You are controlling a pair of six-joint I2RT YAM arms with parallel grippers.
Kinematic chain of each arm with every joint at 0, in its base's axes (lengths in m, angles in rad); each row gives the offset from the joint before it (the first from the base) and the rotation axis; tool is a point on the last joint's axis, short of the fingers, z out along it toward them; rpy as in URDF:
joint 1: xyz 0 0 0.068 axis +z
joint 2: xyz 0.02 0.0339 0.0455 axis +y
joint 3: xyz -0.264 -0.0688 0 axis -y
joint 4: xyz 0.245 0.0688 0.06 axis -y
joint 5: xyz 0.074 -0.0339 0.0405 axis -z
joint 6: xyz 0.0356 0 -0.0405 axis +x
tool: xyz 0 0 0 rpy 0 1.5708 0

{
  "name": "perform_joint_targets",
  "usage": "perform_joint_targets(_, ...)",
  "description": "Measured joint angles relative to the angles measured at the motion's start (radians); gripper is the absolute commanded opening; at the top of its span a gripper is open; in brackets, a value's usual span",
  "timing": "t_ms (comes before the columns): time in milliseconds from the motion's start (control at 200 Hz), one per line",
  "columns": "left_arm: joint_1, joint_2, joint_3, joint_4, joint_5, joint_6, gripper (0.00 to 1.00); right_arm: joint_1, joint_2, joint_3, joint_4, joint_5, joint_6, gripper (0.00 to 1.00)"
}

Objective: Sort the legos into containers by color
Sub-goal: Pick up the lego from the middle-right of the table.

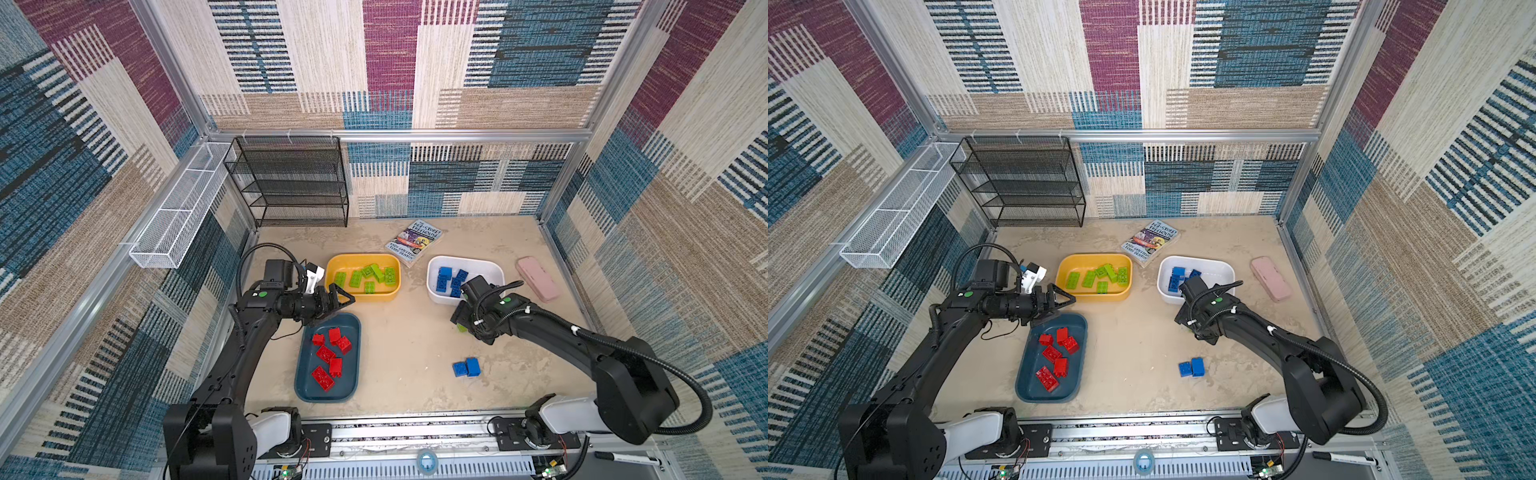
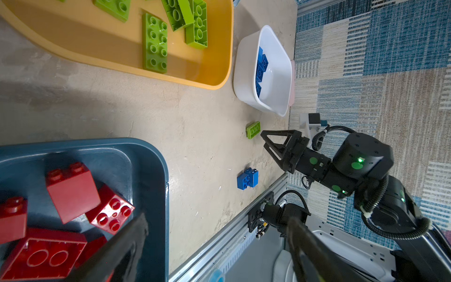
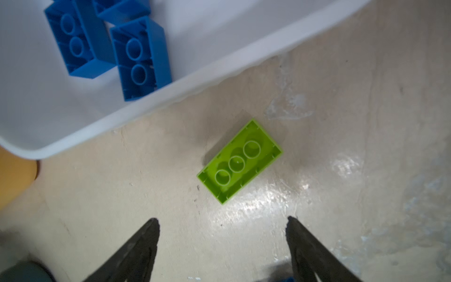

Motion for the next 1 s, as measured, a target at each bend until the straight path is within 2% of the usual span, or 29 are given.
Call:
perform_joint_targets(220, 0.000, -0.005, -0.004, -0.001, 0.000, 0.005, 0.92, -0.006, 0.078, 0.021, 0.001, 0.017, 0.167, 0.79)
perform_joint_targets(451, 0.000, 0.011, -0.004, 0.000, 0.006, 0.015, 0.92, -0.022, 0.146, 0.055, 0.000, 0.051, 0.243, 0.70)
perform_joint_targets(806, 0.000, 0.012, -0.006, 0.000, 0.016, 0.024, 0.92, -0.025, 0.242, 0.109, -0.027, 0.118, 0.262, 0.62)
perform_joint_targets(1002, 0.000, 0.019, -0.006, 0.001, 0.022, 0.029, 0.92, -0.025, 0.220, 0.079, -0.026, 0.127, 0.244, 0.51)
